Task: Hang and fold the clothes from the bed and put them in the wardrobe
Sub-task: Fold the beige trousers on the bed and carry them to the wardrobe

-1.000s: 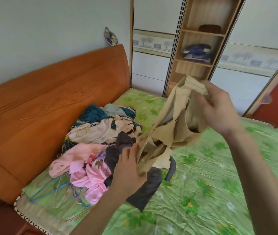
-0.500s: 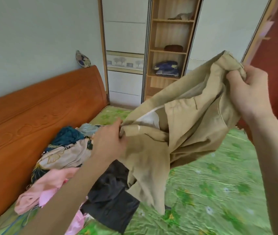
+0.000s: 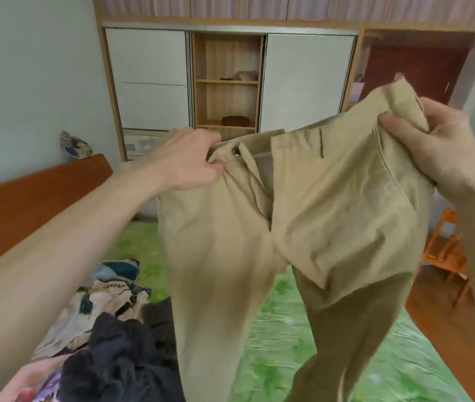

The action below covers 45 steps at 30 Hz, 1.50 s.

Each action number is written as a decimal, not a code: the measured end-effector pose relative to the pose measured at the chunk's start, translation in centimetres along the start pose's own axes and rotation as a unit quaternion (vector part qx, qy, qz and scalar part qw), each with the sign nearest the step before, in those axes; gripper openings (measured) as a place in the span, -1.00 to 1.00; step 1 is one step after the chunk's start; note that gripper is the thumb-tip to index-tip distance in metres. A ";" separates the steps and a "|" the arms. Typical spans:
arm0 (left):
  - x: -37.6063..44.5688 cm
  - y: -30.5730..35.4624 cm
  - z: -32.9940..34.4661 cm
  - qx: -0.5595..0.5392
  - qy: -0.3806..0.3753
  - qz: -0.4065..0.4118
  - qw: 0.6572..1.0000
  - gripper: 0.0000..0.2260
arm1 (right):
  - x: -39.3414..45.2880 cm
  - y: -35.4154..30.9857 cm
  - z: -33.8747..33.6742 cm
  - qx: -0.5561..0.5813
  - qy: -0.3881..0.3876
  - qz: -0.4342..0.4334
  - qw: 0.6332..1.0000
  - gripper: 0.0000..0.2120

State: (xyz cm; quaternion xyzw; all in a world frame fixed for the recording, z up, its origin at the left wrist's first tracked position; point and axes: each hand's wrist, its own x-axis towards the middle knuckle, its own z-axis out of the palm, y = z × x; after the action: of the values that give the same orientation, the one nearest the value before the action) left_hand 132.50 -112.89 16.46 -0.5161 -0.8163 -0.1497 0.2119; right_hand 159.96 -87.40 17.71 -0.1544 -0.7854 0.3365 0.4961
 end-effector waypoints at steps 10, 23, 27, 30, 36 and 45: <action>4.8 6.3 3.9 -0.070 -0.132 -0.071 0.986 -0.69 | 2.5 6.7 -5.6 -0.004 -0.037 0.016 0.999 -0.94; 6.6 4.6 10.7 -0.162 -0.248 -0.067 0.953 -0.64 | -1.1 11.5 -4.7 -0.015 -0.043 0.102 0.994 -0.80; 6.2 3.7 12.9 -0.091 -0.141 -0.049 0.985 -0.54 | -1.1 12.8 -4.2 -0.064 -0.015 0.082 0.994 -0.74; 6.4 4.0 14.3 -0.175 -0.119 -0.081 0.974 -0.51 | -1.0 13.3 -3.1 -0.118 0.022 0.058 0.991 -0.75; 6.5 6.3 15.8 -0.425 -0.099 -0.260 0.861 -0.67 | -2.6 12.1 1.7 -0.182 0.120 0.013 0.976 -0.75; 6.4 10.7 16.2 -0.619 -0.071 -0.337 0.706 -0.79 | -7.4 9.8 12.1 -0.123 0.063 -0.061 0.989 -0.67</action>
State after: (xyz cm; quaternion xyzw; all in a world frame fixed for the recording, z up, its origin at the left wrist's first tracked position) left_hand 136.62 -95.87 5.90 -0.2312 -0.6729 -0.6452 -0.2783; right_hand 151.82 -89.10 2.66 -0.1869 -0.7959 0.1961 0.5414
